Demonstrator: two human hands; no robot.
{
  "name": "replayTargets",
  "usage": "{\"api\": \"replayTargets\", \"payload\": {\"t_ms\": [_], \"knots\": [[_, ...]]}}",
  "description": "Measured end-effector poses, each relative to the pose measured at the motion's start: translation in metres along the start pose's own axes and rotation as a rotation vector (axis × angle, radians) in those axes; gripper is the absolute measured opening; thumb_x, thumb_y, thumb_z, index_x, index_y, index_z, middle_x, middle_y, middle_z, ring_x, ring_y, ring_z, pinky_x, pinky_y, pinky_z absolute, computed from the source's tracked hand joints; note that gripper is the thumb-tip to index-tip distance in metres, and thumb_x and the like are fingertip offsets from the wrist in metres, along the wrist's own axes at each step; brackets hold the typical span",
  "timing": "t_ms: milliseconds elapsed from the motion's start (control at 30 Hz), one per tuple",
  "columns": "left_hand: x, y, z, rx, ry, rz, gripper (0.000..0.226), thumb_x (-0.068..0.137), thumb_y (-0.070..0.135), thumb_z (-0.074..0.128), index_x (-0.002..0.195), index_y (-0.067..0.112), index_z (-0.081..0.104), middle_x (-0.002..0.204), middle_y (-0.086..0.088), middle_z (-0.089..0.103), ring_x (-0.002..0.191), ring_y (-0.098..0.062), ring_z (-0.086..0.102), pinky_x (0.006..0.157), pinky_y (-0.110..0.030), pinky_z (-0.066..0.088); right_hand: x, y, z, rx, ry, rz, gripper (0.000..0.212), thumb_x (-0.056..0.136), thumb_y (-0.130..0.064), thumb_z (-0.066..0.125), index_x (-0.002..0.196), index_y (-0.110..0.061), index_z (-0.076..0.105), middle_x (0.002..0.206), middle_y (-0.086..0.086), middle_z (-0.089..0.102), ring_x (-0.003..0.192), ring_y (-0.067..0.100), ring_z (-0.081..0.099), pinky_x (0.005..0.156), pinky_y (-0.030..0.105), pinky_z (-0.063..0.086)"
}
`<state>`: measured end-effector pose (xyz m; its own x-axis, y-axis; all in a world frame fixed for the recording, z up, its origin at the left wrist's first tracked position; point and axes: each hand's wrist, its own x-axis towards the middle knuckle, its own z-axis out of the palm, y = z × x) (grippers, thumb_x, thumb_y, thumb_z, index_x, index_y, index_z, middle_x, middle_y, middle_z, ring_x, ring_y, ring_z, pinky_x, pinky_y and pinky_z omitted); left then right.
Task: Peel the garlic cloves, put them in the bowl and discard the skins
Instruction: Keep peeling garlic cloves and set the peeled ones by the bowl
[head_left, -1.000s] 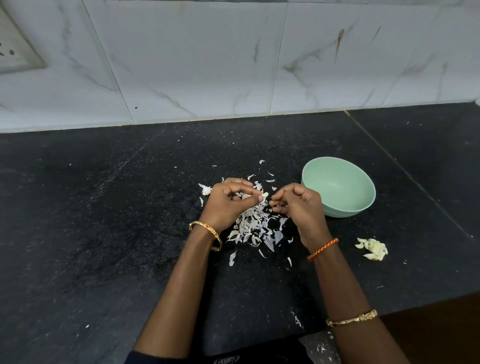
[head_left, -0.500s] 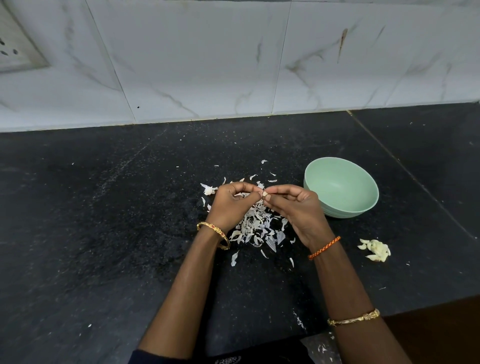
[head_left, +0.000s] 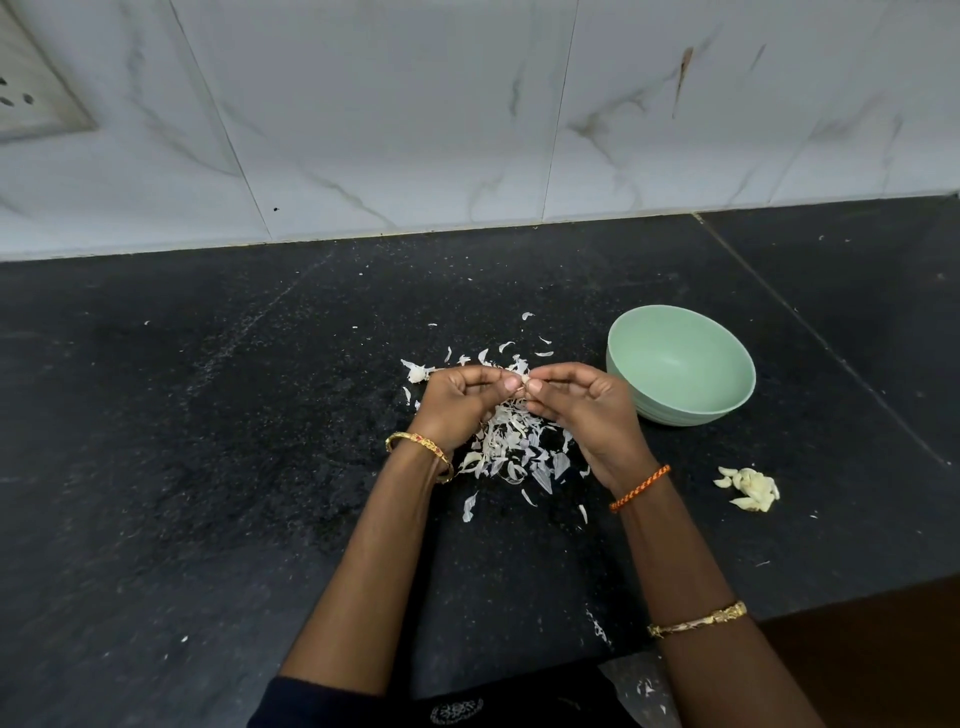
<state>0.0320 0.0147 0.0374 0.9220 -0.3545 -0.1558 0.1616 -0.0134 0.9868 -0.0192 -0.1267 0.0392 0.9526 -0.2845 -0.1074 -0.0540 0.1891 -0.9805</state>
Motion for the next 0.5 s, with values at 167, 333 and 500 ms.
{"api": "replayTargets", "payload": {"t_ms": [167,333,500], "knots": [[0.0,0.0007,0.0033,0.01,-0.011,-0.015,0.012,0.094,0.007,0.056,0.088,0.006,0.066,0.074,-0.002,0.063,0.038,0.003,0.043,0.039,-0.008,0.032,0.0029,0.0027,0.0005,0.137,-0.076,0.084,0.015,0.091,0.002,0.055,0.1,-0.002,0.067,0.078,0.008,0.07,0.072,0.011,0.066,0.073,0.022,0.057],[0.0014,0.0037,0.0034,-0.019,0.015,-0.098,0.024,0.1,0.01,0.044,0.081,0.014,0.059,0.064,0.003,0.05,0.036,-0.001,0.038,0.034,-0.012,0.024,0.0058,-0.001,0.0034,0.266,-0.073,0.183,0.018,0.096,0.0,0.048,0.093,0.0,0.065,0.072,0.006,0.06,0.066,0.01,0.059,0.068,0.022,0.057],[-0.0013,0.0064,0.0063,0.018,0.006,-0.102,0.026,0.101,0.016,0.038,0.078,0.016,0.05,0.065,0.002,0.049,0.037,-0.003,0.039,0.034,-0.014,0.023,0.0041,-0.0007,0.0072,0.327,-0.055,0.218,0.017,0.096,-0.005,0.049,0.09,0.002,0.064,0.069,0.005,0.055,0.06,0.008,0.053,0.061,0.02,0.053]]}}
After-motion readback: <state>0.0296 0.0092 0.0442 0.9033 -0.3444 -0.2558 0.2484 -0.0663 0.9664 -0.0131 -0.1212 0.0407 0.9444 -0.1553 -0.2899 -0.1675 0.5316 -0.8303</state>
